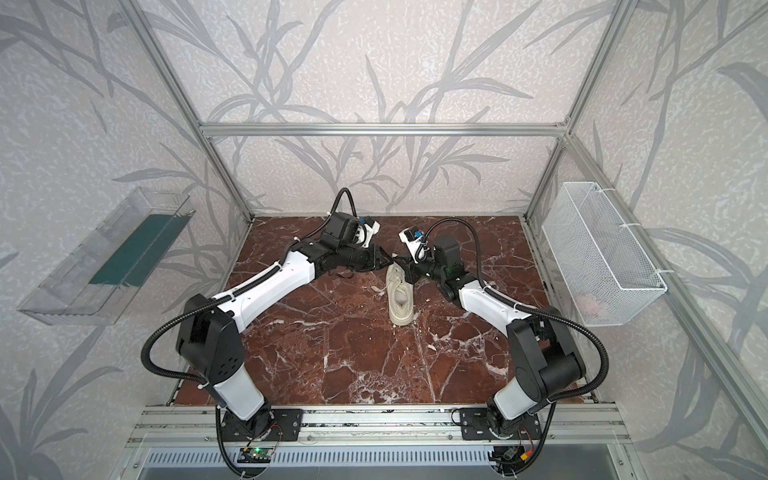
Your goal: Tie the shoes
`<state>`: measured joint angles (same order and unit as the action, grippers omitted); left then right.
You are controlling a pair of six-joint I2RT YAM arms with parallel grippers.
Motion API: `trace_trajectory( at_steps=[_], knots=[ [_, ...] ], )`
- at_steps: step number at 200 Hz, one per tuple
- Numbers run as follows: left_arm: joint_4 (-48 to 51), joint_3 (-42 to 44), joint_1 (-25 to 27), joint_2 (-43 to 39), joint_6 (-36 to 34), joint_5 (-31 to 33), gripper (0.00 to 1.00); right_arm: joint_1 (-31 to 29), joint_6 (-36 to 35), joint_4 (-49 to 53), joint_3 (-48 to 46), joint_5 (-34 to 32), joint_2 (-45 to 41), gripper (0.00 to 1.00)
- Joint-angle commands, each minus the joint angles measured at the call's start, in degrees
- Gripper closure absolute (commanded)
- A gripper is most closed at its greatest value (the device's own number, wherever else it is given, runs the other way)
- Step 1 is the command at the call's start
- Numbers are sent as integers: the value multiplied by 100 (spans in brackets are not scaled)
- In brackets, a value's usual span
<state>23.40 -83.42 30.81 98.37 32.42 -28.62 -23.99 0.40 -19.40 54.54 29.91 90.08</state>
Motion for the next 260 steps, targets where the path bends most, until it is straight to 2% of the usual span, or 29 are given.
trace_trajectory(
  at_steps=[1,19,61,84,124,162,193,260],
  knots=[
    [-94,281,-226,-372,-322,176,62,25,-18,-23,-32,-29,-228,100],
    [-233,653,-337,-471,-815,394,57,56,43,-17,-37,3,-237,100],
    [-351,1310,-371,-223,-2782,671,56,86,170,-20,17,137,-202,100],
    [-540,1597,-370,-76,-3879,445,55,109,219,-20,32,180,-193,100],
    [-1552,2261,-374,-57,-4991,123,51,183,356,12,73,309,-167,100],
    [-2409,2551,-369,209,-5251,-152,48,245,452,49,117,410,-158,100],
    [-2856,2567,-373,417,-5188,-278,46,281,467,153,194,497,-140,100],
    [-3036,2068,-376,1081,-4682,-815,50,313,513,208,283,642,-87,100]
  ],
)
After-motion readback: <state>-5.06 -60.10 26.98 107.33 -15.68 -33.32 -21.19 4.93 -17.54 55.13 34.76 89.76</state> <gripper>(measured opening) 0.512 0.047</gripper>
